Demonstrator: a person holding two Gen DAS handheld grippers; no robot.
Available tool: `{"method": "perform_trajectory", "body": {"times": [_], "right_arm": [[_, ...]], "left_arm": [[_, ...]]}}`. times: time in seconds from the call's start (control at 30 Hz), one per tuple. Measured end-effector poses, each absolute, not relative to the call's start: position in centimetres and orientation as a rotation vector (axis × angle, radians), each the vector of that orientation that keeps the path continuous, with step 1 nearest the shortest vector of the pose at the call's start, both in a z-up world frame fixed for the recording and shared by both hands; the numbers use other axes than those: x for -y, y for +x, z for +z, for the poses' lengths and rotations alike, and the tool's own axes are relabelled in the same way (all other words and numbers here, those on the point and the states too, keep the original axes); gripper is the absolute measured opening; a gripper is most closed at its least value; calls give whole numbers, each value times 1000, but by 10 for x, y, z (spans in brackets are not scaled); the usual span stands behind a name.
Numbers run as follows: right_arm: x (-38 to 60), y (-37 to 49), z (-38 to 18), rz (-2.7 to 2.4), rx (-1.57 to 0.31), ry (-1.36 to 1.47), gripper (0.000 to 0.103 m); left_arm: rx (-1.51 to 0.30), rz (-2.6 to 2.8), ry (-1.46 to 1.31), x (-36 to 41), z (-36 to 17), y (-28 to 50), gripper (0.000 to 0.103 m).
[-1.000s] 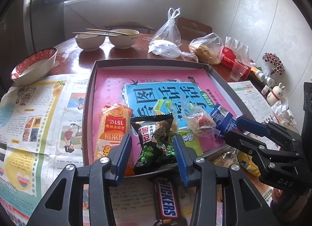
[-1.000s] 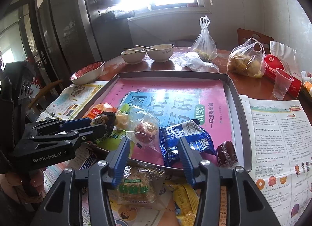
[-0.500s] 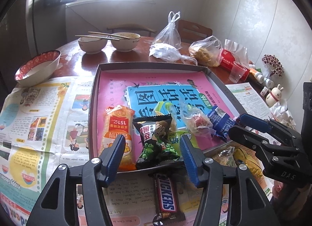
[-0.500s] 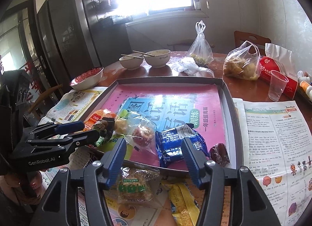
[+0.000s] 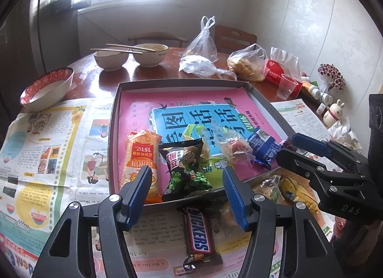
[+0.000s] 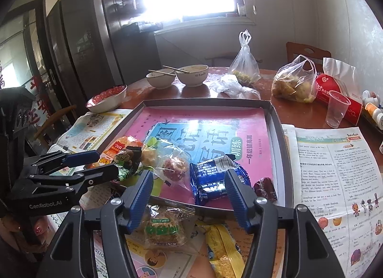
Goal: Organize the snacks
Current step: 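Withdraw both open tools from the tray toward the snack pile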
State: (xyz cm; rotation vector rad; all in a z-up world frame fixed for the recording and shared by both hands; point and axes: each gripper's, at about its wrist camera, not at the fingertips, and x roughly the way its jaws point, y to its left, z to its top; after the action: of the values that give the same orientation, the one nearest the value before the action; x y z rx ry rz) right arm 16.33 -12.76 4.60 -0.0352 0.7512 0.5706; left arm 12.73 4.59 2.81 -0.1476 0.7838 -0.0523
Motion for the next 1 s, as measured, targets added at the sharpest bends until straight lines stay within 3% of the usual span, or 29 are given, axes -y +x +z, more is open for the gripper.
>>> {"method": "perform_trajectory", "body": {"times": [0.2,0.53,1.0], "right_arm": [[130,161,49,572,-746,-30,62],[138,154,57,576,-725,-16,68],[151,143,71,569,-691,2,71]], "left_arm": [[-767,-60,-139,-42,34,122,64],[-745,-60,-78,-29,43,112,75],[-754,-86,-71,-20,47,101,75]]}}
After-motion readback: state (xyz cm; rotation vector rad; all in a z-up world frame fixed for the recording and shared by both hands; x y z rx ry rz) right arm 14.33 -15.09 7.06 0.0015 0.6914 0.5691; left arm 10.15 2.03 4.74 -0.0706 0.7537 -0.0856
